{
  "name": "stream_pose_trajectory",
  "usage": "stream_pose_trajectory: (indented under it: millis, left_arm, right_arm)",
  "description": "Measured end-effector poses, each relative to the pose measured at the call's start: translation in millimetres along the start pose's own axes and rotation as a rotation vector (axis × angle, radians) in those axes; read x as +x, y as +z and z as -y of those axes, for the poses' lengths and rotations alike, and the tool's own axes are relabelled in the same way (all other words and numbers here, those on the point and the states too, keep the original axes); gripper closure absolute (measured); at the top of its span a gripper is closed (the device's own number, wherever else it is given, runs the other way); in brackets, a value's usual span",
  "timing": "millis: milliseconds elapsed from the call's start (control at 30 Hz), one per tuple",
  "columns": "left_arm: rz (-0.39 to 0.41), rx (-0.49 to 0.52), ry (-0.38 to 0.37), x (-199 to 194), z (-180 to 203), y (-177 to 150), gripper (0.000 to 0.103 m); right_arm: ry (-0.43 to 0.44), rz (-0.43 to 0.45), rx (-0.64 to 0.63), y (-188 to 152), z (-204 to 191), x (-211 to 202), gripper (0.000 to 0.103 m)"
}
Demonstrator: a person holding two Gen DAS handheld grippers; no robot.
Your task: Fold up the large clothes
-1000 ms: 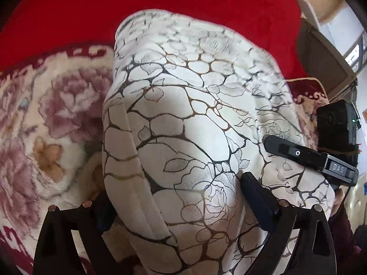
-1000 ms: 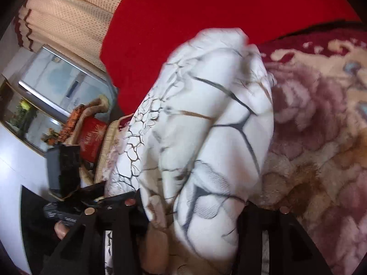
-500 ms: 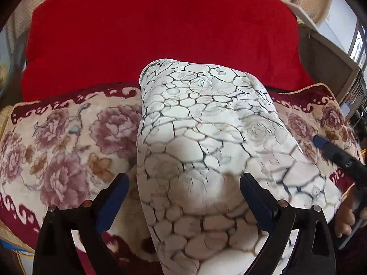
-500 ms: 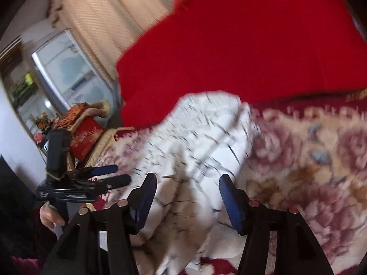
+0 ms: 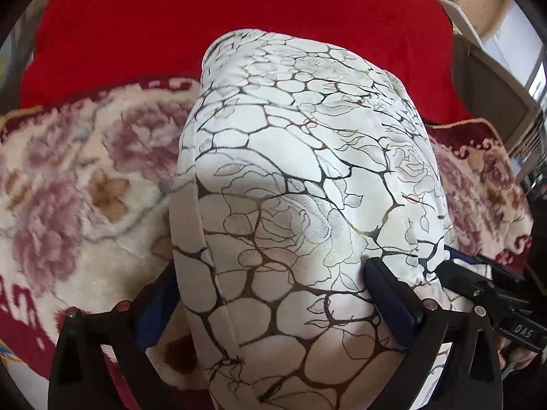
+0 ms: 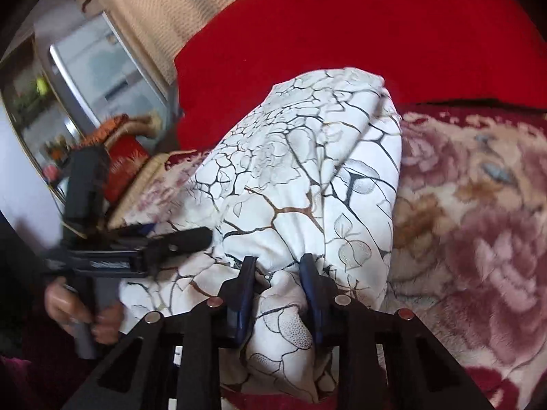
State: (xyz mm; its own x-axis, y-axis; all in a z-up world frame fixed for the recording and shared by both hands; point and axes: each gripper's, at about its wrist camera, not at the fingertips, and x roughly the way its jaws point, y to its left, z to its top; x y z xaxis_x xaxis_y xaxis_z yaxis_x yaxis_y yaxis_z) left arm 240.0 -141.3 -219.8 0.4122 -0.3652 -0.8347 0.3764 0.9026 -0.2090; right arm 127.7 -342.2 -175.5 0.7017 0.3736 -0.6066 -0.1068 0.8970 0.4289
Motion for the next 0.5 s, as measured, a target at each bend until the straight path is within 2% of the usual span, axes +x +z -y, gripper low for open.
stream_pose_trajectory:
  millis: [100,167,233,367,500]
  left_arm:
    - [-0.003,-0.006,-0.013,2.7,-3.9,1.3,0.000]
    - [0.005,0.000,-0.004,3.4,-3.7,2.1,0.000]
    - [0.004,0.005,0.004,3.9,-1.7,2.5,0.000]
    - [0.006,0.016,0.022,1.6,3.4,4.7,0.000]
    - [0.020,0.030,0.040,-0.8,6.2,4.2,0.000]
  right_arm:
    - [-0.017,-0.031,-0.042,8.0,-10.8,-2.8,0.074]
    - [0.031,-0.049,-0.017,23.4,-9.9,-9.6,0.074]
    - [0.054,-0.009,0.012,47.7,-6.6,-20.3,0.071]
    - [-0.031,0.081,-0.013,106.2,-8.6,-18.2,0.070]
    - [-0.108,0.002,0.056,148.6,15.5,33.1,0.070]
